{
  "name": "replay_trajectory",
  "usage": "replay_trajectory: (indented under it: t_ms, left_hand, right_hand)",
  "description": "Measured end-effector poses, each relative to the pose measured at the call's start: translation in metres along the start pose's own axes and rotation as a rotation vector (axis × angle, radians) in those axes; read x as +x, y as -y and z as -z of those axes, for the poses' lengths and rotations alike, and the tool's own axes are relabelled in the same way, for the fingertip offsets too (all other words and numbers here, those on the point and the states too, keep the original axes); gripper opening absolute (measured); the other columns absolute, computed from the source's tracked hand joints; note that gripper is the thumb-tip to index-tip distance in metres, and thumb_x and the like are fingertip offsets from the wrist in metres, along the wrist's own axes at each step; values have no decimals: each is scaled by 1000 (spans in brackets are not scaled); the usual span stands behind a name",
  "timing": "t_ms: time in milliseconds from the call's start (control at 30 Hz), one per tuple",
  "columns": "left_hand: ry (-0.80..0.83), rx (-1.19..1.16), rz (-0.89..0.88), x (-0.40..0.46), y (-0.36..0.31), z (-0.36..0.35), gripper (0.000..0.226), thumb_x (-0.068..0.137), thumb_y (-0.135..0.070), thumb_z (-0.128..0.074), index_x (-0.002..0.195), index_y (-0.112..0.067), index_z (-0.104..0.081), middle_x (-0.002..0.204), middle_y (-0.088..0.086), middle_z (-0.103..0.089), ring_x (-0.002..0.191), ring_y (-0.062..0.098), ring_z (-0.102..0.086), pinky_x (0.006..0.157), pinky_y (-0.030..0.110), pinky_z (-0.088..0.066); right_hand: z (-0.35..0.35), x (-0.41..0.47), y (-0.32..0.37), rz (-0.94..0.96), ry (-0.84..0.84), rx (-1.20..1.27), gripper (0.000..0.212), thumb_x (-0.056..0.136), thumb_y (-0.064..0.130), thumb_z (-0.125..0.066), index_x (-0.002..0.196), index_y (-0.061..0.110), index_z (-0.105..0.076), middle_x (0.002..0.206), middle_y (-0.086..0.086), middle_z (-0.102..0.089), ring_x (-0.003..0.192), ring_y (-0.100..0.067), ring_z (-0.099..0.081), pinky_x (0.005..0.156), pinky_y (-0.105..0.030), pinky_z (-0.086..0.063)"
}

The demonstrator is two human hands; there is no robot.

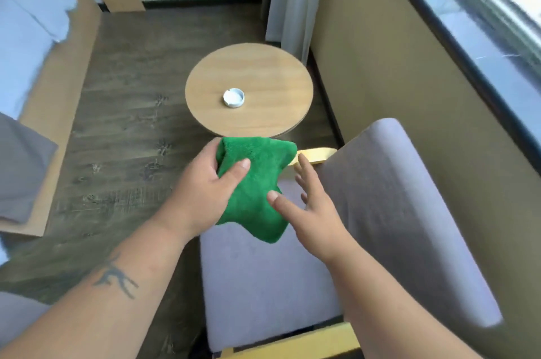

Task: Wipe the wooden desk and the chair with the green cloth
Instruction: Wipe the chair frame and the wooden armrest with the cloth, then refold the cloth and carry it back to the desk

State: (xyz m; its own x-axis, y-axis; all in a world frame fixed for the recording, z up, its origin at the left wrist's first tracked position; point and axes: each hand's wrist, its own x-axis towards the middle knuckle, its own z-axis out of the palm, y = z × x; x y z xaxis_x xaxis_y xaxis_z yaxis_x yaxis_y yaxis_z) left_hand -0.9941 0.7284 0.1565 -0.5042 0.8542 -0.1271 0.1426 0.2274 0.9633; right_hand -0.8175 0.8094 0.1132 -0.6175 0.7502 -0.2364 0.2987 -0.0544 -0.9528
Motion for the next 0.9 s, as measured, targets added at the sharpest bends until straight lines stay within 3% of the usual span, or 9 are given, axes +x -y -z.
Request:
replay_trajectory:
  t_ms: [100,167,300,367,500,600,667,800,900]
  left_hand:
    - [50,-171,-61,-9,-40,14,24,94,-23,-64,118,-26,-62,115,3,-74,109,24,-70,96,55,-54]
    - [155,-254,-79,-18,-63,23,26,96,-20,-61,122,-21,-62,116,6,-74,107,26,-71,91,51,-57]
    - [330,-357,-110,-40,-98,44,22,90,-20,-61,111,-18,-68,109,11,-76,100,30,-74,81,45,-61]
    - [368,-360,-144,-49,-108,57,24,95,-19,-61,117,-11,-66,116,18,-73,107,37,-70,89,51,-57]
    - [355,-369,-143,-64,-116,74,34,99,-34,-57,119,-8,-66,114,17,-74,105,36,-71,91,56,-56]
    - [376,-392,-140,-83,-122,81,47,91,-46,-61,120,-9,-66,114,14,-75,106,34,-71,87,52,-59]
    - [485,-431,-98,-97,-126,85,57,84,-48,-68,126,-10,-62,120,13,-73,111,33,-70,85,46,-60]
    - [790,-361,-63,-126,-139,81,60,79,-32,-79,131,-8,-61,129,15,-68,119,34,-65,99,50,-51]
    - [833,-354,-93,-150,-154,67,48,82,-14,-71,128,-7,-63,129,16,-68,120,35,-64,103,52,-48]
  right_hand:
    - [9,-13,41,-30,18,185,92,76,57,-77,152,49,-26,156,11,-42,141,-2,-43,113,-32,-42]
    - [5,-24,67,2,50,319,70,85,41,-75,147,39,-43,145,-2,-58,130,-14,-59,105,-39,-50]
    - [-11,-55,104,39,-19,556,57,88,32,-74,140,16,-55,140,-15,-63,129,-38,-59,112,-62,-40]
    - [-21,-73,120,45,-73,632,51,91,26,-71,136,7,-59,136,-22,-63,126,-42,-60,110,-63,-42]
    - [-29,-110,156,114,-203,671,33,99,17,-62,128,-1,-63,124,-25,-69,109,-38,-70,88,-50,-59]
    - [-35,-138,179,183,-284,561,34,102,22,-61,128,0,-62,127,-26,-67,114,-40,-68,93,-55,-57]
    - [-37,-156,192,204,-347,529,33,101,26,-63,124,2,-64,125,-27,-68,113,-42,-68,94,-58,-57]
    - [-33,-197,209,222,-445,511,35,98,33,-68,117,4,-68,119,-27,-70,109,-44,-70,93,-63,-56]
    - [-22,-230,213,205,-505,507,36,95,38,-70,112,6,-71,114,-23,-74,104,-42,-72,90,-61,-58]
